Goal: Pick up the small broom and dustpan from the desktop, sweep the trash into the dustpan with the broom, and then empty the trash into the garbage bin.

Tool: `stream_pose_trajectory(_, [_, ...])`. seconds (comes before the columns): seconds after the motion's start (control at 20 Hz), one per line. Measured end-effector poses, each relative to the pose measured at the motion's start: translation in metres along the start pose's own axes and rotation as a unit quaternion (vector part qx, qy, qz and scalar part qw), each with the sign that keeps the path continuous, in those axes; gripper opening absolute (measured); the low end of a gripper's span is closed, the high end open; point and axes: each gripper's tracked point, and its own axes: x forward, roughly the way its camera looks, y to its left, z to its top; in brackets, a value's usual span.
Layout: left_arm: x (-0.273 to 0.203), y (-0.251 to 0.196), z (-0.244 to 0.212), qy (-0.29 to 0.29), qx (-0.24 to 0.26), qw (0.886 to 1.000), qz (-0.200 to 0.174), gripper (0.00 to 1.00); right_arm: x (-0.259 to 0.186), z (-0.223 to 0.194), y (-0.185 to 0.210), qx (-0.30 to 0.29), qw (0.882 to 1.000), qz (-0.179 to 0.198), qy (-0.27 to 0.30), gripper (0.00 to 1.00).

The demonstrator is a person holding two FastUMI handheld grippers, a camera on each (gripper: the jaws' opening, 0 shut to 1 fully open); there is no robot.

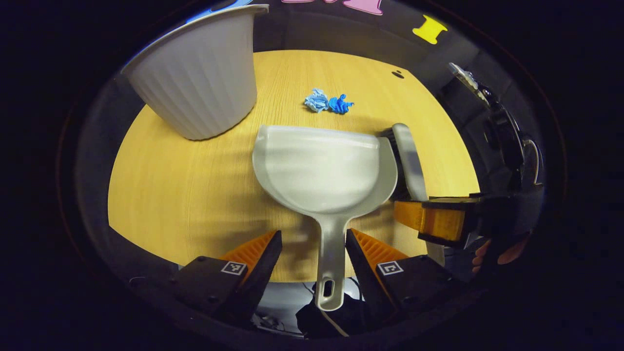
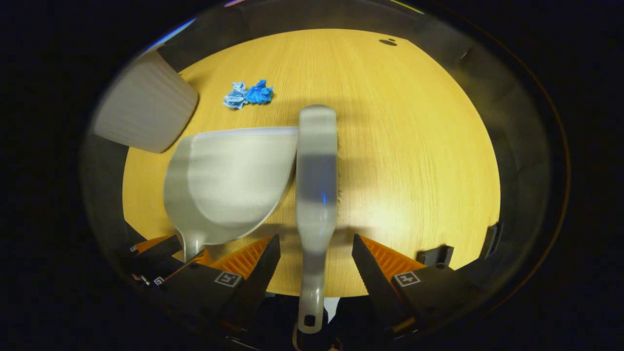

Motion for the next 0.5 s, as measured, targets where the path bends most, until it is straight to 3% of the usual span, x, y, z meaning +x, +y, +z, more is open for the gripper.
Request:
stream_pose_trajectory(0.15, [0.018,-0.002,0.008,0.044,-0.015,0.999,0.014,0.80,0.017,0.000,0.012,-0.018,0.999,0.023,0.039,0.95])
stream_pose_trajectory(0.2, [0.024,-0.004,0.012,0.055,-0.021,0.998,0.018,0.80,0.016,-0.002,0.011,-0.027,0.998,0.025,0.055,0.90])
stream_pose_trajectory(0.25, [0.027,-0.007,0.013,0.064,-0.027,0.997,0.019,0.80,0.019,0.006,0.014,-0.024,0.998,0.037,0.049,0.80])
stream_pose_trajectory(0.3, [0.033,-0.008,0.016,0.072,-0.029,0.997,0.024,0.80,0.018,0.006,0.014,-0.029,0.997,0.045,0.055,0.85])
stream_pose_trajectory(0.35, [0.035,-0.006,0.017,0.079,-0.026,0.996,0.030,0.74,0.016,0.005,0.013,-0.027,0.996,0.050,0.065,0.73])
stream_pose_trajectory(0.4, [0.036,-0.004,0.016,0.092,-0.019,0.995,0.043,0.77,0.016,0.006,0.013,-0.025,0.996,0.051,0.068,0.81])
stream_pose_trajectory(0.45, [0.048,-0.004,0.018,0.097,-0.002,0.994,0.044,0.76,0.019,0.008,0.010,-0.019,0.996,0.047,0.072,0.73])
stream_pose_trajectory(0.5, [0.035,-0.005,0.021,0.102,0.011,0.994,0.043,0.74,0.019,0.008,0.010,-0.019,0.996,0.047,0.075,0.71])
